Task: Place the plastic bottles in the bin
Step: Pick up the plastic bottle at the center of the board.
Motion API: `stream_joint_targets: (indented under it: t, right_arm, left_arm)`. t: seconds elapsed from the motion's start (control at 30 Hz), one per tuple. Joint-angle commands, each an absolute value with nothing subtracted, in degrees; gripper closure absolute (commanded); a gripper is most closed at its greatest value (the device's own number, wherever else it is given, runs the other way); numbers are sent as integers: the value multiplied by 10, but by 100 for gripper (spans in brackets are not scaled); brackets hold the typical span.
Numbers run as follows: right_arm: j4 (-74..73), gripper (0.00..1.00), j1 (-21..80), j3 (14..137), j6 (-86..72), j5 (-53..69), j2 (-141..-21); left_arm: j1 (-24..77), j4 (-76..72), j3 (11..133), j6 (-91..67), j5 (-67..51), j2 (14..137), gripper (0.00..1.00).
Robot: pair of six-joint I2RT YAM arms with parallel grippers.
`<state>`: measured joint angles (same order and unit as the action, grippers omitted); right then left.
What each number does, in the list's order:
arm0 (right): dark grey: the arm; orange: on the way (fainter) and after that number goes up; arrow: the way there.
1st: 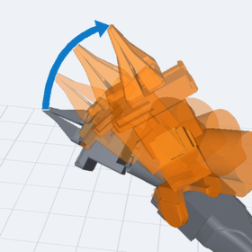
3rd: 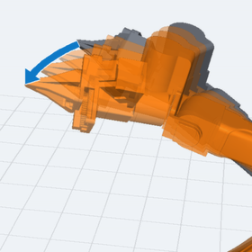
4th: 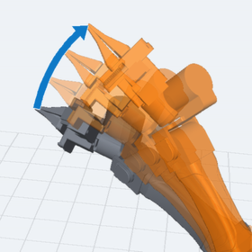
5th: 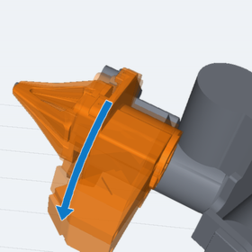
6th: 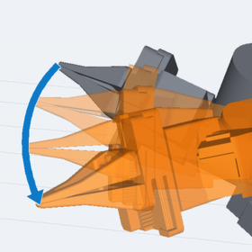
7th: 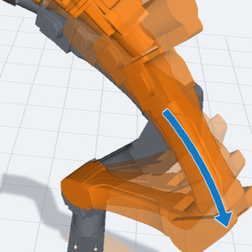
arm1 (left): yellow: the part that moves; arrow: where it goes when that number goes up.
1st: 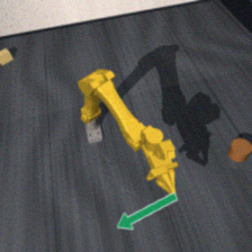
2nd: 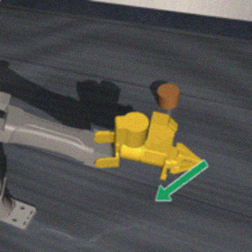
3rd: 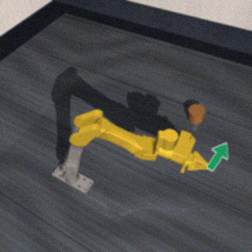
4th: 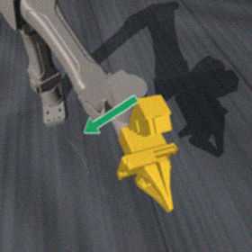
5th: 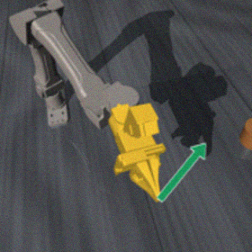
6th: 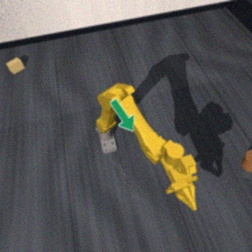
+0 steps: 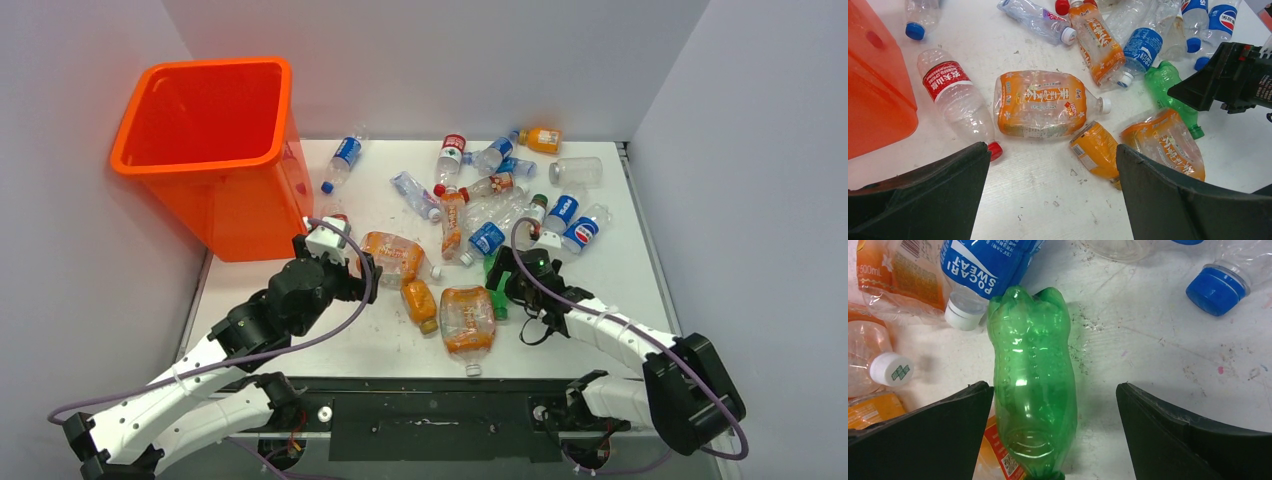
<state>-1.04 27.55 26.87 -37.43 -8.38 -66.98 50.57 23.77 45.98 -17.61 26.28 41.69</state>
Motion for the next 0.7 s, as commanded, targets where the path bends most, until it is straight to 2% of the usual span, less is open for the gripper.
stream_joint_targets:
  t: [0.0,0.23,0.5,0.67]
  right_arm:
    - [60,4,268,276,-376,-71,-694]
    - [73,15,267,269,-365,-52,-724]
    - [54,48,266,277,-356,-54,-700]
    - [-21,61,268,309,-336,-52,-606]
  left_arm:
    - [508,216,464,-175,253,417,4]
    - [508,214,462,-171,249,416,4]
    - [510,212,459,-168,247,414,4]
    - [512,210,458,-167,252,414,4]
